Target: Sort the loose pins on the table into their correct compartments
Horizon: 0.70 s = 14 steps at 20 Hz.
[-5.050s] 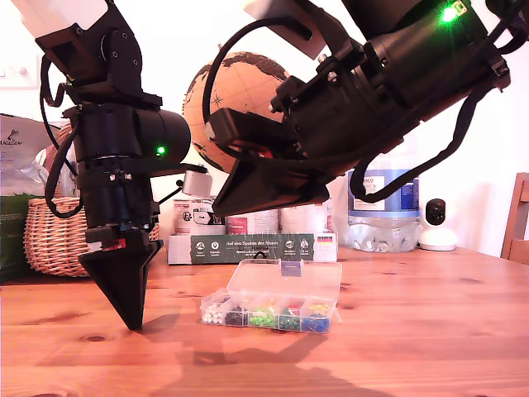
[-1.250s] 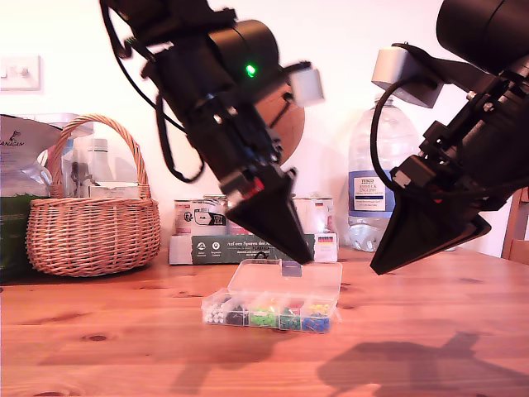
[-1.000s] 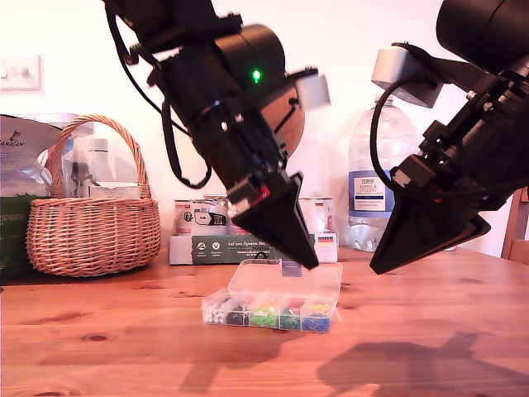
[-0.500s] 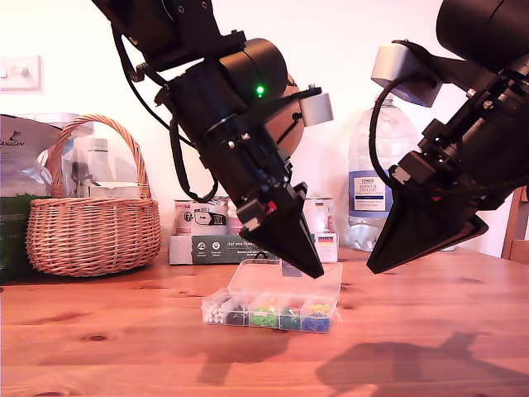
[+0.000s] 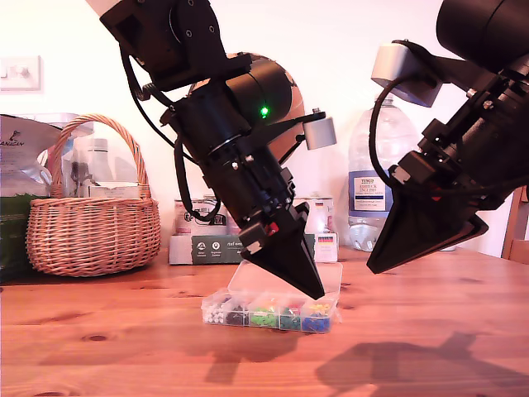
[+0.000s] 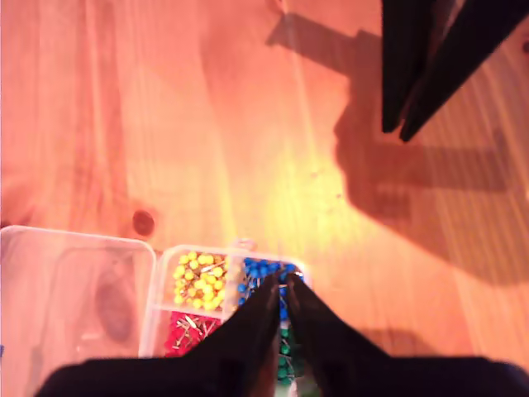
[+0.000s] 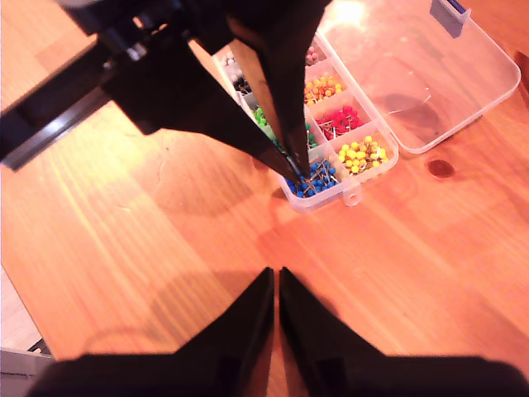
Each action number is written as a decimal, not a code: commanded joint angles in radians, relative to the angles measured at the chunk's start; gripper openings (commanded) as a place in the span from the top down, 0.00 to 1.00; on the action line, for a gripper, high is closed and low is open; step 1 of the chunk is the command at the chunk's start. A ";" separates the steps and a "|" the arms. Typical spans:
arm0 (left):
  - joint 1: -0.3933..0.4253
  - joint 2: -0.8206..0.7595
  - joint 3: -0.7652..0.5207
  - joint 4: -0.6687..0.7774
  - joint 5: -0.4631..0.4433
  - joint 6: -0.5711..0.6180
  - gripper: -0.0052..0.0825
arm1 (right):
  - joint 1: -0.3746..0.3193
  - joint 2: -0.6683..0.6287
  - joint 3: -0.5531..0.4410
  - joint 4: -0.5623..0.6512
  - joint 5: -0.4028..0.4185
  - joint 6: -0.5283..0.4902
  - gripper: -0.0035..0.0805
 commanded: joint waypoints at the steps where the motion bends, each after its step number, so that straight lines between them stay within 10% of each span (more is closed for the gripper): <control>1: -0.004 0.026 -0.008 0.007 0.006 -0.001 0.97 | -0.002 0.006 -0.018 0.005 -0.004 0.005 0.97; 14: -0.004 0.026 -0.008 0.026 -0.034 -0.001 0.90 | -0.002 0.006 -0.018 0.003 -0.015 0.005 0.97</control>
